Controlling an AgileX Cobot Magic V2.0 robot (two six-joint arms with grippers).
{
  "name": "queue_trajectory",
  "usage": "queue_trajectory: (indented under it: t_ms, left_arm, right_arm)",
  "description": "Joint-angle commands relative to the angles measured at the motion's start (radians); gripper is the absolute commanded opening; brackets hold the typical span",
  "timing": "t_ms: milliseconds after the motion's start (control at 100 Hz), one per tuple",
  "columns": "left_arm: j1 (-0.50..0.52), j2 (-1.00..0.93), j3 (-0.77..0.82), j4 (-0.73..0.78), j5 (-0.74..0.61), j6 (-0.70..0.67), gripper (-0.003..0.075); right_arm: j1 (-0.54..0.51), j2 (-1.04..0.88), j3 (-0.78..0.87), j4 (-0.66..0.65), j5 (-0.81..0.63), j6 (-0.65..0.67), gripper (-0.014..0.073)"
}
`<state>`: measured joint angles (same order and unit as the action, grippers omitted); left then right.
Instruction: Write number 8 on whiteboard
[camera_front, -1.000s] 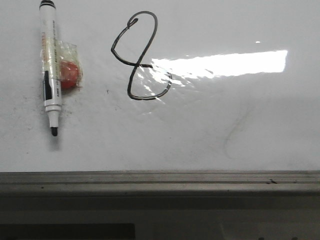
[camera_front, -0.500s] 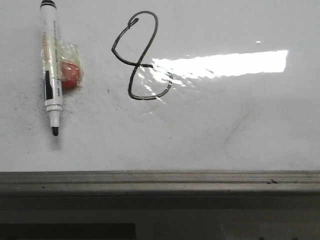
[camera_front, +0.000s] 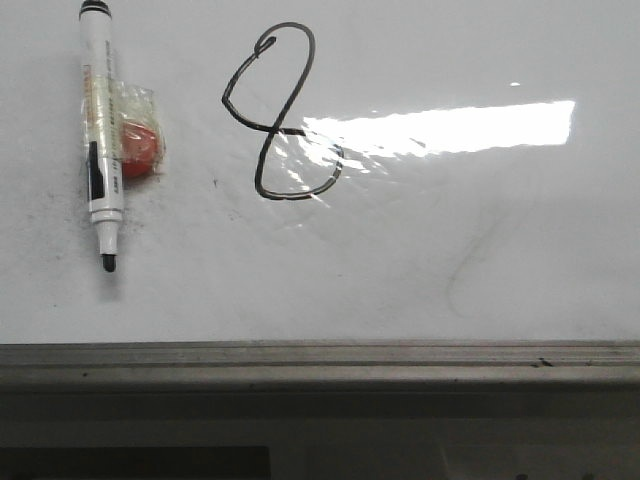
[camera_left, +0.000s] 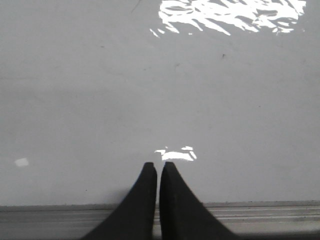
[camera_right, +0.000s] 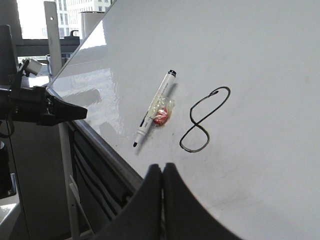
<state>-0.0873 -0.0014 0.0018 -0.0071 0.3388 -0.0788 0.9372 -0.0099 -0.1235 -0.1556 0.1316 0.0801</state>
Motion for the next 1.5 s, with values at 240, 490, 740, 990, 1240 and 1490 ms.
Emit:
queue_trajectory:
  t_ms: [240,490,740,990,1240,1490]
  left_arm:
    - [0.002,-0.031,0.031,-0.013,-0.045,-0.008,-0.002]
    - [0.002,-0.031,0.031,-0.013,-0.045,-0.008,-0.002]
    - [0.002,-0.031,0.031,-0.013,-0.045,-0.008,-0.002]
    - [0.002,-0.031,0.031,-0.013,-0.045,-0.008,-0.002]
    - [0.002,-0.031,0.031,-0.013,-0.045,-0.008,-0.002]
    - [0.002,-0.031,0.031,-0.013,-0.045,-0.008,-0.002]
  right_arm:
    - [-0.301,-0.011,0.141,0.001,-0.229,-0.003,-0.0063]
    - [-0.679,-0.011,0.146,0.08,-0.169,-0.003,-0.0063]
    - [-1.023,-0.013,0.147,0.08,-0.001,-0.003,-0.0063]
    - [-1.11,-0.022,0.147,0.089,0.159,-0.066,-0.0063]
    - [-1.11,-0.022,0.147,0.091,0.164,-0.071,-0.0063]
    - [-1.11,-0.022,0.147,0.091,0.166,-0.071,-0.0063]
